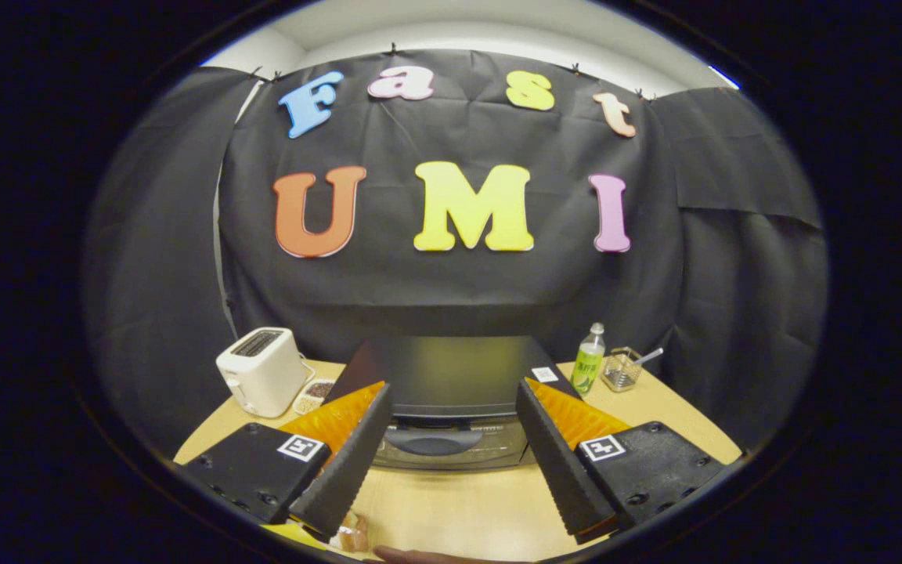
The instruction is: Open the toaster oven, put the food inside, and close the toaster oven door.
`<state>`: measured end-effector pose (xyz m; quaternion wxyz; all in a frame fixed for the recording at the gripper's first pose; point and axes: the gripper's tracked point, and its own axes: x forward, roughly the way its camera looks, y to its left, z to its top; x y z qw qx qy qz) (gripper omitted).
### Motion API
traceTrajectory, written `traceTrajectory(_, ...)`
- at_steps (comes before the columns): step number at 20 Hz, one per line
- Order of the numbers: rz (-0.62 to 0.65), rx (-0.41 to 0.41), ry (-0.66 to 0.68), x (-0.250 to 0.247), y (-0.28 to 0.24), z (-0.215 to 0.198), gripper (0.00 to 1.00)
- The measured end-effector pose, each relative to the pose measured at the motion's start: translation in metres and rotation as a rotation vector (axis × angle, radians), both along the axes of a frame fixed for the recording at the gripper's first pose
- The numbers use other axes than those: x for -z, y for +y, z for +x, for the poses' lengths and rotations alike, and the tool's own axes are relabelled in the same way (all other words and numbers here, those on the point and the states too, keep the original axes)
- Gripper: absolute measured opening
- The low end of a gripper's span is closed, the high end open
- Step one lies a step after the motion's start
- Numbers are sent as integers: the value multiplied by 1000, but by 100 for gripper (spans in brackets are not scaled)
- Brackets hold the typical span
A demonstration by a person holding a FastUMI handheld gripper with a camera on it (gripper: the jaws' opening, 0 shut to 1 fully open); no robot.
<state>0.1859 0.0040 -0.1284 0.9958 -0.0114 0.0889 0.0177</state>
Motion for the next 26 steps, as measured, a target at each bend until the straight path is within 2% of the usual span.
traceTrajectory(5, 17, -19, 132, 61, 20, 41, 100)
traceTrajectory(10, 11, -2, 139, 77, 28, 68, 100)
traceTrajectory(14, 9, 22, 168, 89, 28, 73, 100)
traceTrajectory(17, 9, 21, 192, 94, 28, 65, 100)
traceTrajectory(22, -4, 23, 289, 114, 25, 26, 100)
traceTrajectory(26, 55, 11, 390, 144, 20, -8, 100)
